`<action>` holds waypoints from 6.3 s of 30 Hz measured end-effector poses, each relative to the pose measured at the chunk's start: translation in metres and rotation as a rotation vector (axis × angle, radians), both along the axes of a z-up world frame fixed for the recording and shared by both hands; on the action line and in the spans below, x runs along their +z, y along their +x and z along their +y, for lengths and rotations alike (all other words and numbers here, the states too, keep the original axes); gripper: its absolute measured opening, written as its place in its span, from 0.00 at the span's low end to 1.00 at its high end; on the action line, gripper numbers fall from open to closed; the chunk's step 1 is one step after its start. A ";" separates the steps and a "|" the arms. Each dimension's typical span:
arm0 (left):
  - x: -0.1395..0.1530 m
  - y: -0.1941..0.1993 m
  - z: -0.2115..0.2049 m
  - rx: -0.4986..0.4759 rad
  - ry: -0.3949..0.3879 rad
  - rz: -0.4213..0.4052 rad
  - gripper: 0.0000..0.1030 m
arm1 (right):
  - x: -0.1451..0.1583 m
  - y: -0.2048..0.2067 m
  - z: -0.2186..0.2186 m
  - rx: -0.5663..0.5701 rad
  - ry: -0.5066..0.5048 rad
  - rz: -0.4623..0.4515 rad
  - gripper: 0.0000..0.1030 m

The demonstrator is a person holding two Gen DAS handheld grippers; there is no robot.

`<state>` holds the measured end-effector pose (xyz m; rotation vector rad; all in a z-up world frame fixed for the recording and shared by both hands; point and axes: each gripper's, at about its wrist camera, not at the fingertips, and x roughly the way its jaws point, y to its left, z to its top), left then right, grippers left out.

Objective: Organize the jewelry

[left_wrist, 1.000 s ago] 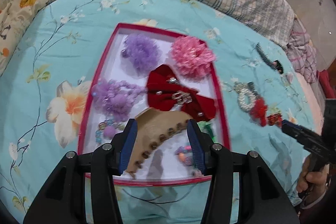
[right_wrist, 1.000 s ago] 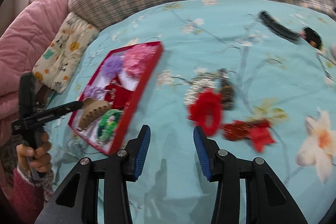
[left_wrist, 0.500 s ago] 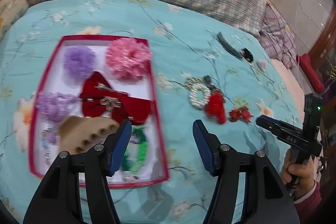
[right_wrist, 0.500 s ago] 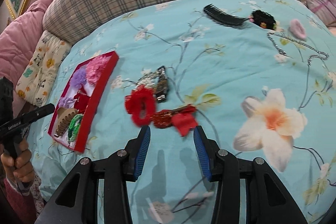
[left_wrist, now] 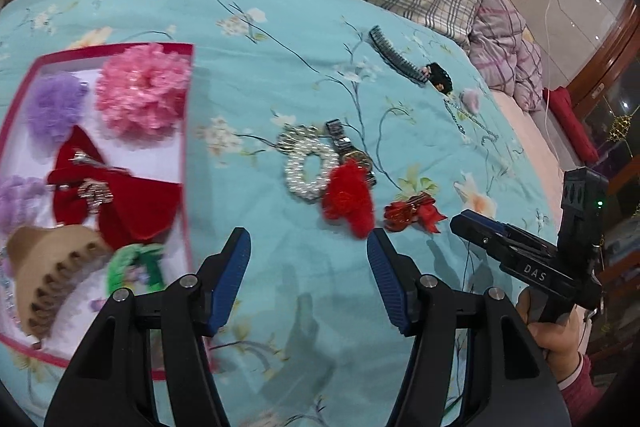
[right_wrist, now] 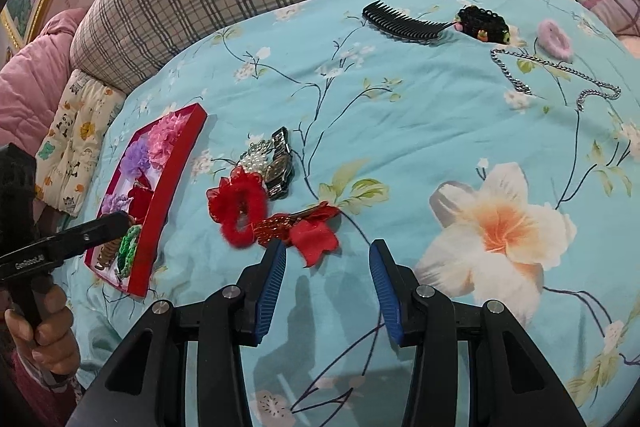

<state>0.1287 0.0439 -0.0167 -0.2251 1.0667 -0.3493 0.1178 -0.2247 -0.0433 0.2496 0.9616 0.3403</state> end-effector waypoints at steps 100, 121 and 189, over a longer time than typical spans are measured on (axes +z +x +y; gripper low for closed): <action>-0.026 -0.006 0.233 0.388 -0.008 0.042 0.07 | -0.006 0.065 0.296 0.500 -0.038 -0.033 0.33; -0.017 -0.016 0.228 0.399 0.050 0.030 0.28 | -0.004 0.049 0.289 0.509 -0.093 -0.058 0.51; 0.037 -0.140 0.167 0.473 0.486 -0.022 0.87 | 0.046 -0.060 0.214 0.441 -0.120 -0.079 0.97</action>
